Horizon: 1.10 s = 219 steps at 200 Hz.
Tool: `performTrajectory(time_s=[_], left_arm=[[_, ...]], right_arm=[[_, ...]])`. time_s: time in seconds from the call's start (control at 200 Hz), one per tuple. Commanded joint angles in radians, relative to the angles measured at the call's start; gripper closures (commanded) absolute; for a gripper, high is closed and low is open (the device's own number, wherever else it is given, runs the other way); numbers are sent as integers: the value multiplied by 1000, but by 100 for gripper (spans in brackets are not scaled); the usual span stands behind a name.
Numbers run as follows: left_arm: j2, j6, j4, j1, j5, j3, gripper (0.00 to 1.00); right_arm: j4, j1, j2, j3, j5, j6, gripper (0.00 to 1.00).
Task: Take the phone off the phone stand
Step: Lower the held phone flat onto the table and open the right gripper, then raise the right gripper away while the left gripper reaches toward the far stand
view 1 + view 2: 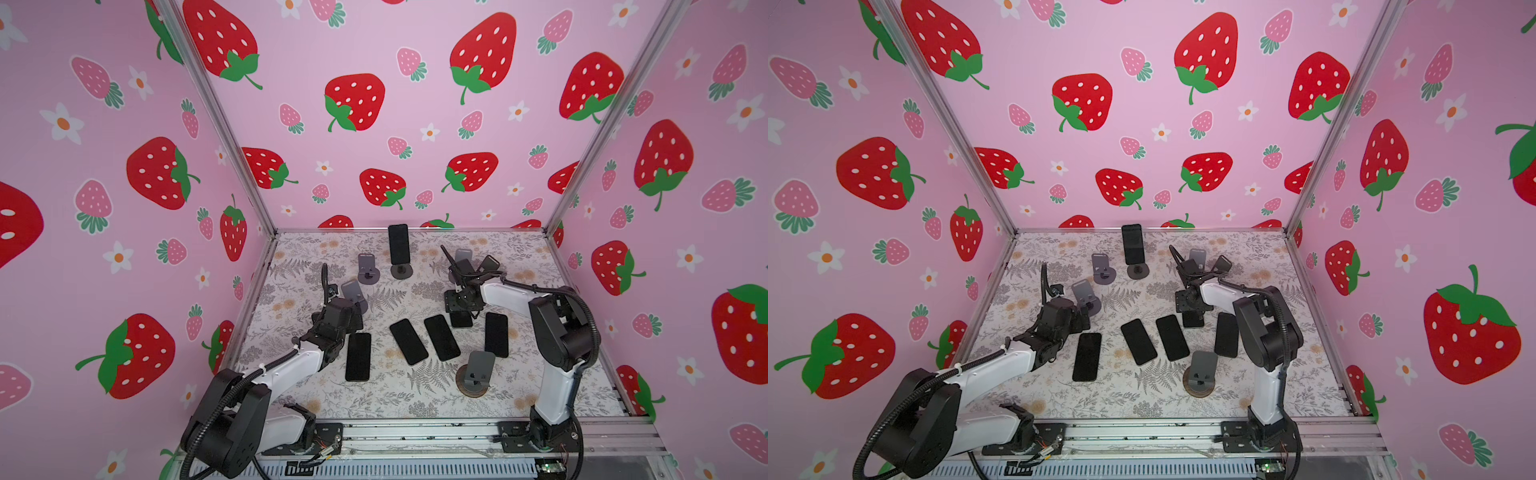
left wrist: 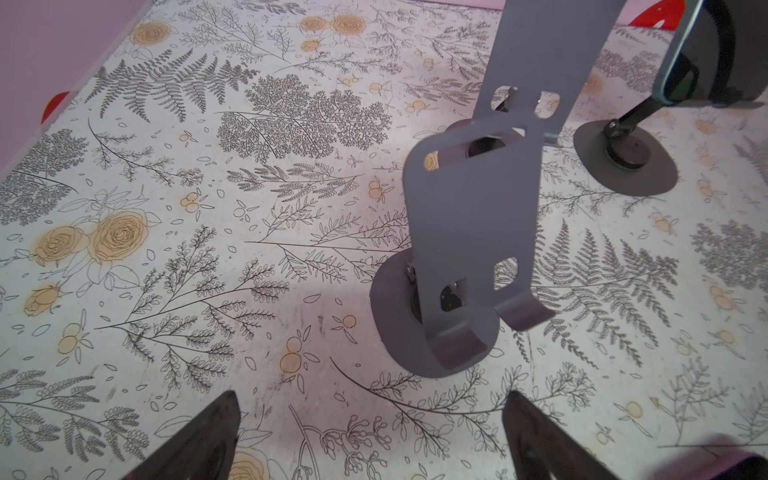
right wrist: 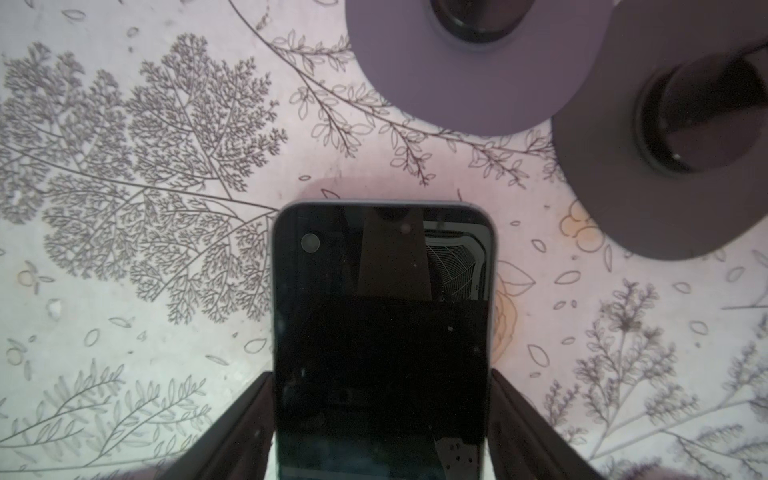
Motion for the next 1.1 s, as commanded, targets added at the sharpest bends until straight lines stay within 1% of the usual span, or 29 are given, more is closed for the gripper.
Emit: performTrajectory(time_s=[0.0,0.19,0.35,0.425,0.545,0.71,0.805,0.91,1.011,1.091], left_arm=[[2,-14,-18,5,-26,37,1],[11,-17,-20,4,-18,42,1],[11,-15,-24,4,-16,46,1],[2,-13,-27,4,-17,42,1],[-8,-8,11,4,30,23,1],[-41,0,-35,2,51,52,1],[-67,-26,-57,3,80,74,0],[-76,-68,-138,0,83,137,1],[-82,-118,-181,-2,104,187,1],[-84,-174,-220,-3,149,234,2]], right_arm=[[-79,3,58,-15,-7,7,24],[-90,3,43,-15,5,6,24],[-97,5,10,1,28,7,17],[-105,4,-6,30,42,6,16],[-82,6,-70,60,50,10,14],[2,10,-178,73,62,44,12],[70,13,-237,60,54,32,10],[174,15,-280,44,36,7,9],[234,16,-274,67,-1,3,5],[245,18,-245,108,-31,3,3]])
